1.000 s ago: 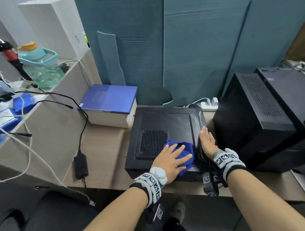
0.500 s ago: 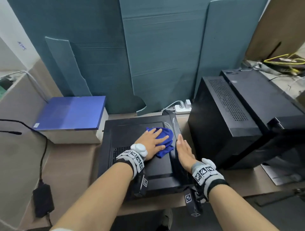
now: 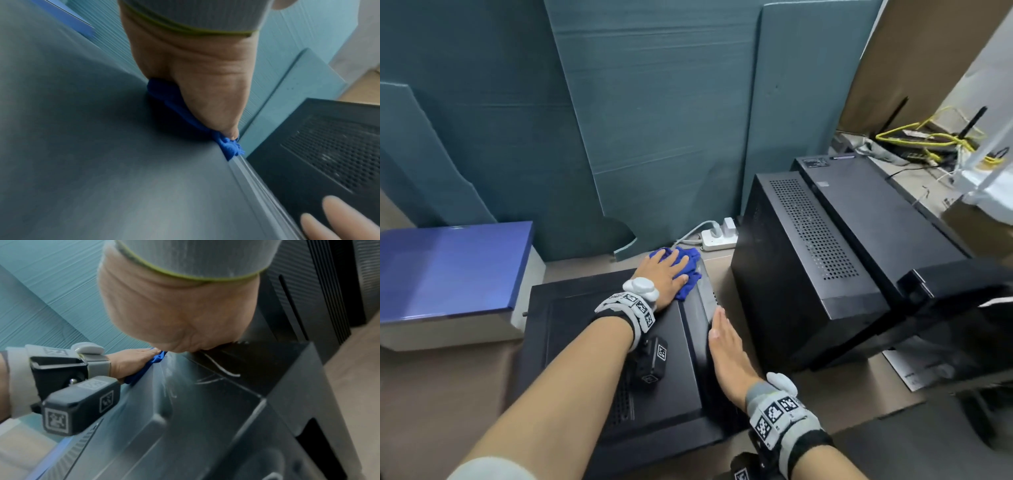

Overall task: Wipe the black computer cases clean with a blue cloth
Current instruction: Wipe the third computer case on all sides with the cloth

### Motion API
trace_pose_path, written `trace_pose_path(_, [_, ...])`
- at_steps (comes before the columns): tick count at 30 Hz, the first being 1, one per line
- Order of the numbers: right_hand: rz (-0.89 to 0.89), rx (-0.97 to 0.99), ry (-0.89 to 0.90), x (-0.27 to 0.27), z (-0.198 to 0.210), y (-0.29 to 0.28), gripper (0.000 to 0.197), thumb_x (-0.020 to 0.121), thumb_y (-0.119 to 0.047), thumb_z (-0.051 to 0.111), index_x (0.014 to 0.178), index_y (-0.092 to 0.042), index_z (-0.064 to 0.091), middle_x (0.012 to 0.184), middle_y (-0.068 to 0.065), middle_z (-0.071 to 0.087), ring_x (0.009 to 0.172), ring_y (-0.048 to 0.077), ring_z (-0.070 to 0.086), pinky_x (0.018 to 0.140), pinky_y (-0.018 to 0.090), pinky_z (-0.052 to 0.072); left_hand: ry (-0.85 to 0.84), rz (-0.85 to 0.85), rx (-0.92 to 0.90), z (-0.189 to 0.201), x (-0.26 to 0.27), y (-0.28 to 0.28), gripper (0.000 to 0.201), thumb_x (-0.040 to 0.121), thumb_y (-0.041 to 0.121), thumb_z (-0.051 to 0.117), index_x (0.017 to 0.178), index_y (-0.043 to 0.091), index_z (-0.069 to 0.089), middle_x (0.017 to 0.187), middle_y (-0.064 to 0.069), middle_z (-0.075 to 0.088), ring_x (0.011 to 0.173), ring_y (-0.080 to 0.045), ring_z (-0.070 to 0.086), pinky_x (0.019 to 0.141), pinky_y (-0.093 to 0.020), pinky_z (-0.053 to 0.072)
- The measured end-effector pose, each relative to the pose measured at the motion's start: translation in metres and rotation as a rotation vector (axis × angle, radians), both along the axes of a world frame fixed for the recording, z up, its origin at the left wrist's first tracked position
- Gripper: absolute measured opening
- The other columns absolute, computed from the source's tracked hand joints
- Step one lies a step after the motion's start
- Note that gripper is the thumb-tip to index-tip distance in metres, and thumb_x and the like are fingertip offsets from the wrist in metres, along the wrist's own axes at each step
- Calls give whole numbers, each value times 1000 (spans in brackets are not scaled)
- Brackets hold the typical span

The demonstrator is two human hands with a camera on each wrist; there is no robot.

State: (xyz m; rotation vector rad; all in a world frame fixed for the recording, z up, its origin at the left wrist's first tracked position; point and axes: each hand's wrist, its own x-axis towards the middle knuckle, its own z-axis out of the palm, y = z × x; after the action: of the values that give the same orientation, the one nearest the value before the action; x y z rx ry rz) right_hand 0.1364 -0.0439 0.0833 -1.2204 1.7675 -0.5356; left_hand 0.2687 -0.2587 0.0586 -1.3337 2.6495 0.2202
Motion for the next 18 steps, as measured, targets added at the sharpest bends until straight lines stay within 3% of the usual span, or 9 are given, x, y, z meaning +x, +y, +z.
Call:
trace_pose_path(3, [-59, -26, -47, 1, -6, 1, 55, 110, -45, 12, 159, -40, -10, 165, -25, -12, 152, -2, -6, 123, 37, 3, -5, -178, -31, -1, -17, 18, 56, 107, 49, 24, 159, 30, 22, 168, 5, 14, 153, -30, 12, 122, -48, 13])
trace_pose_path(6, [-162, -46, -99, 3, -10, -1, 59, 104, -60, 11, 157, -45, -10, 161, -31, -7, 153, 3, 2, 124, 39, 3, 120, -392, -14, 0, -32, 64, 56, 104, 46, 26, 153, 23, 40, 161, 3, 35, 150, -31, 25, 120, -50, 19])
trace_pose_path(9, [-316, -107, -163, 7, -9, -2, 94, 75, -90, 5, 157, -47, -9, 160, -32, -4, 152, 6, 4, 124, 39, 2, 153, -417, 10, -2, -33, 102, 55, 103, 38, 34, 156, 22, 35, 160, 5, 36, 150, -25, 23, 123, -48, 13])
trace_pose_path(11, [-447, -156, -244, 5, -11, -2, 121, 57, -107, 8, 159, -43, -2, 166, -23, 0, 153, 5, 7, 127, 38, 5, 216, -480, -52, -1, -26, 121, 57, 99, 37, 34, 152, 18, 40, 156, 3, 42, 146, -26, 30, 123, -47, 18])
trace_pose_path(13, [-523, -169, -330, 4, -12, -3, 138, 46, -112, 16, 162, -38, 4, 168, -16, 6, 153, 3, 8, 127, 38, 7, 223, -568, -66, -2, -14, 129, 58, 99, 41, 32, 150, 15, 43, 157, 1, 41, 145, -27, 30, 123, -46, 18])
trace_pose_path(16, [-508, -158, -309, -1, -16, 1, 134, 50, -110, 14, 162, -37, 2, 169, -14, 4, 154, 5, 3, 127, 36, 2, 156, -654, -29, -7, -2, 116, 60, 102, 46, 31, 154, 17, 37, 162, -4, 33, 150, -30, 25, 124, -47, 17])
trace_pose_path(18, [-378, -159, -192, -4, -21, 9, 105, 72, -95, 10, 159, -39, -7, 169, -13, -5, 155, 7, -1, 123, 28, -1, 118, -588, -32, -3, -1, 93, 60, 104, 46, 32, 156, 16, 33, 163, -9, 29, 151, -31, 22, 123, -48, 18])
